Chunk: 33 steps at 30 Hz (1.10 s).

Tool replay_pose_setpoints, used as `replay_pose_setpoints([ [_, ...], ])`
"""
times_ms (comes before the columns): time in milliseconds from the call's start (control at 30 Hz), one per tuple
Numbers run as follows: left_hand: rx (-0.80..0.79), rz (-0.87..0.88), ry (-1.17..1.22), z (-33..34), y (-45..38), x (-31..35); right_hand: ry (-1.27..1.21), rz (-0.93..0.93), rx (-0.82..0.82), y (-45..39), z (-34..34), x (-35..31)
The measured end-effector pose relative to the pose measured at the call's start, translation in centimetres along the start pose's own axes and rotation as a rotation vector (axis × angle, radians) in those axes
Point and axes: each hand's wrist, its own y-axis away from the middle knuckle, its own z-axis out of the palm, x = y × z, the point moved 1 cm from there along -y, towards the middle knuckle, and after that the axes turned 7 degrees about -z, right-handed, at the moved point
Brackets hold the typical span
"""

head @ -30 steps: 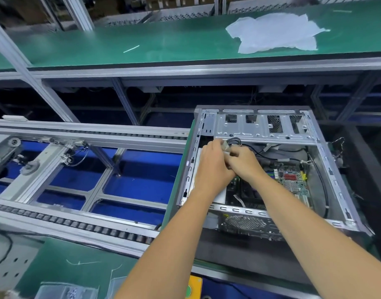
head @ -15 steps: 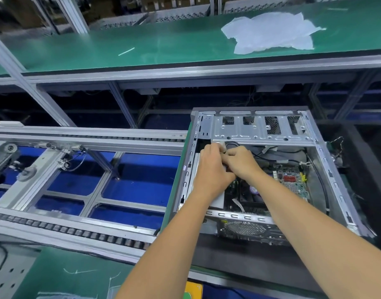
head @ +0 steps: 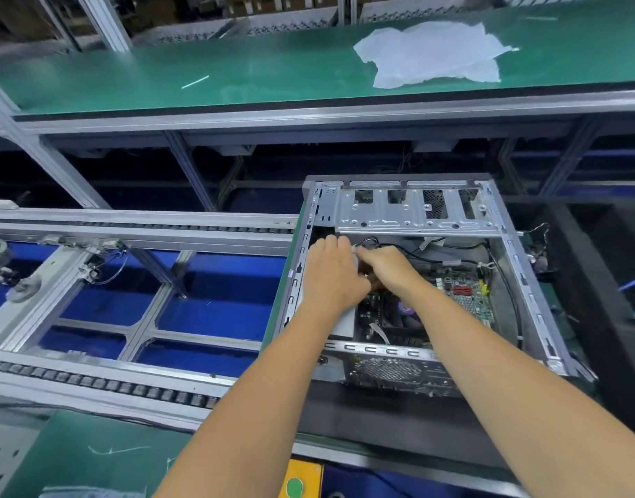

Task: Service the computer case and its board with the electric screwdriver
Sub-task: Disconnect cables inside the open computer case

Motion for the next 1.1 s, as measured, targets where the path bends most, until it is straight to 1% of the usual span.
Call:
replay_pose_setpoints([
  [100, 0.021, -0.013, 0.094, 0.1, -0.1, -0.4, 0.043, -0.006, -0.034, -0.3, 0.0, 0.3],
  [233, 0.049, -0.006, 0.220, 0.4, -0.1, -0.4, 0.041, -0.004, 0.003, -1.1, -0.4, 0.8],
  [367, 0.021, -0.035, 0.253, 0.4, -1.1, -0.4, 0.053, 0.008, 0.015, -1.5, -0.3, 1.0],
  [467, 0.006, -0.025, 0.274, 0.2, -1.4, -0.2, 0.005, 0.009, 0.028, -1.6, -0.1, 1.1],
  [600, 0.002, -0.037, 0.319, 0.1, -1.7, -0.1, -0.076, 0.020, -0.042, -0.9, 0.2, 0.5],
  [700, 0.006, -0.056, 0.384, 0.0, -1.6, 0.1, -0.044, -0.011, -0.068, -0.6, 0.2, 0.1],
  [800, 0.026, -0.059, 0.446, 0.0, -1.3, 0.0, -0.064, -0.044, -0.093, -0.5, 0.3, 0.1],
  [933, 0.051, -0.073, 0.462, 0.6, -1.2, -0.2, -0.071, -0.082, -0.075, -0.7, 0.1, 0.4],
  [1100, -0.044, -0.080, 0.438, 0.1, -1.7, -0.9, -0.088, -0.036, -0.103, -0.8, 1.0, -0.4],
])
